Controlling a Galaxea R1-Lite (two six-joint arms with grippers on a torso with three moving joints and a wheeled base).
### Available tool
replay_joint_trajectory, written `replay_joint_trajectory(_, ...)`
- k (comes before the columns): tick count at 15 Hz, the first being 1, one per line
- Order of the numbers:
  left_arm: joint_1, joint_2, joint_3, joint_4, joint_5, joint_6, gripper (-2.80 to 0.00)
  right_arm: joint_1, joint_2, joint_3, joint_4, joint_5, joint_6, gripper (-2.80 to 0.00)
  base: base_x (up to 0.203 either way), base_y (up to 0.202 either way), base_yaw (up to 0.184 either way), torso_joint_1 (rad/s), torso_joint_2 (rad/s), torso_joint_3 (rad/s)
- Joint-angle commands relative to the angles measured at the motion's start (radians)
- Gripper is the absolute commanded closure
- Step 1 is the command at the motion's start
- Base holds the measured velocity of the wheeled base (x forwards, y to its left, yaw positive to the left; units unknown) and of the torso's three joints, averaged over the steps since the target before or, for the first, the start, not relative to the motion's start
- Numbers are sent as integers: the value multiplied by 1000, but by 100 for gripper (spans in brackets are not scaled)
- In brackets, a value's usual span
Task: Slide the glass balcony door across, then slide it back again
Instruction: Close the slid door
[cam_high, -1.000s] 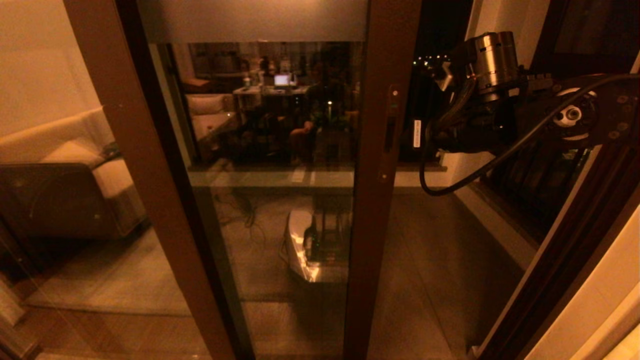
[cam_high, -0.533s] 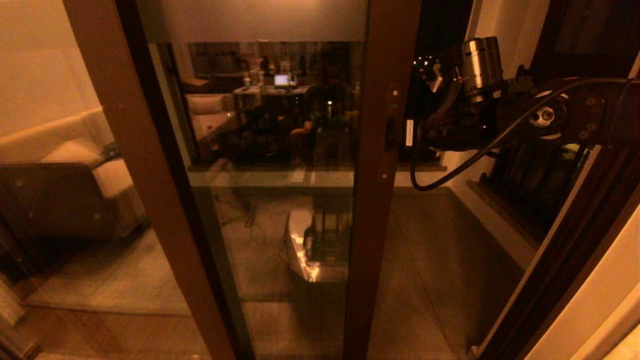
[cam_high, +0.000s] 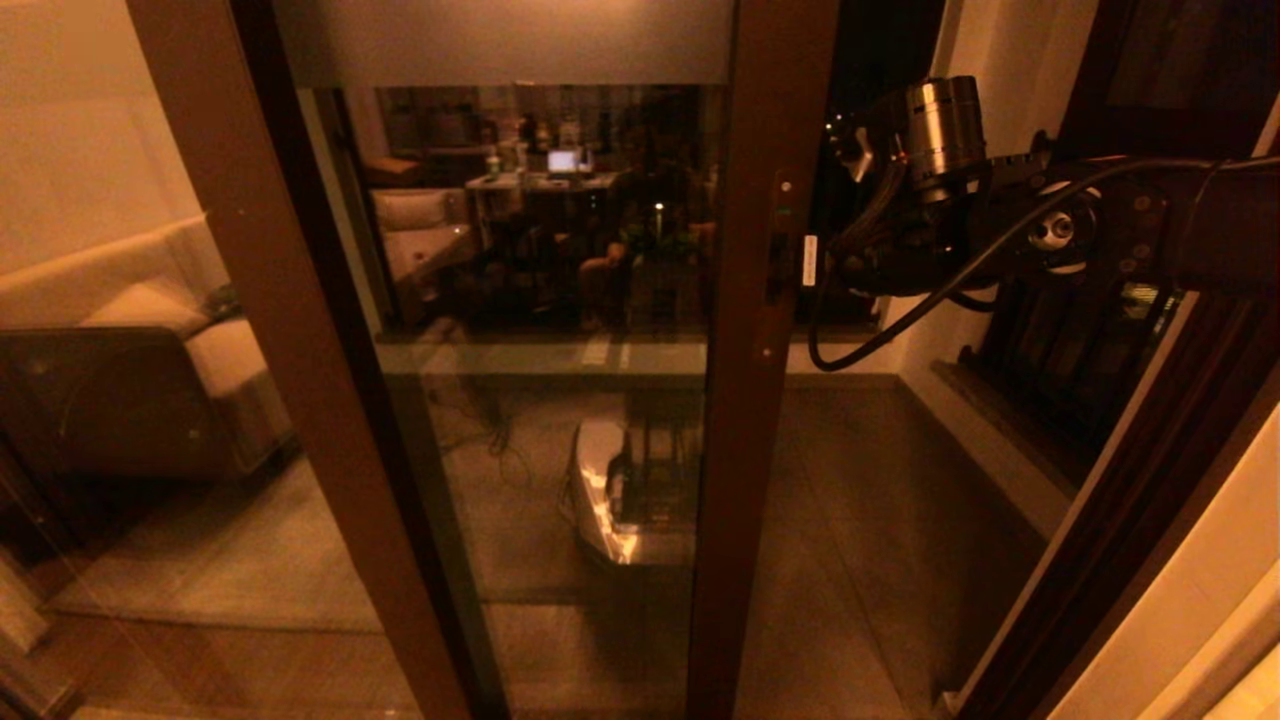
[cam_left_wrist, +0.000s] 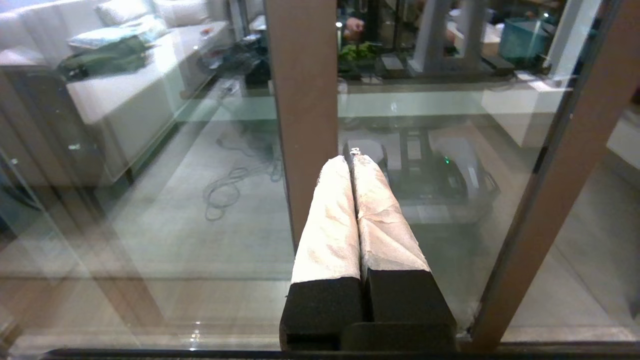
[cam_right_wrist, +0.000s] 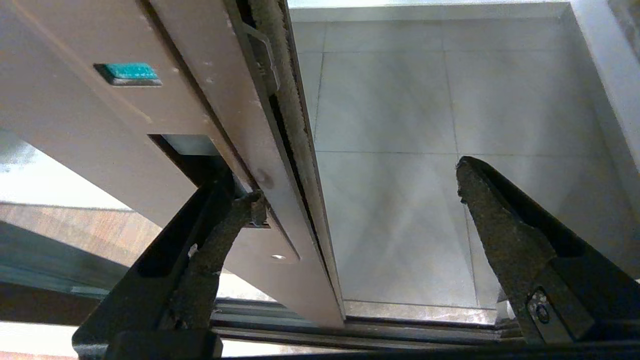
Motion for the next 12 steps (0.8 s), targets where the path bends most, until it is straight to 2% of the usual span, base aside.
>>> replay_joint_trajectory(1, 0, 1, 34, -1, 0, 1, 0, -10, 7, -2, -5, -3, 2, -280, 0, 0, 0, 0, 0, 0)
replay_joint_trajectory(12, 1, 1, 34, -1, 0, 1, 0, -41, -39, 43, 29, -3, 2, -280, 0, 0, 0, 0, 0, 0)
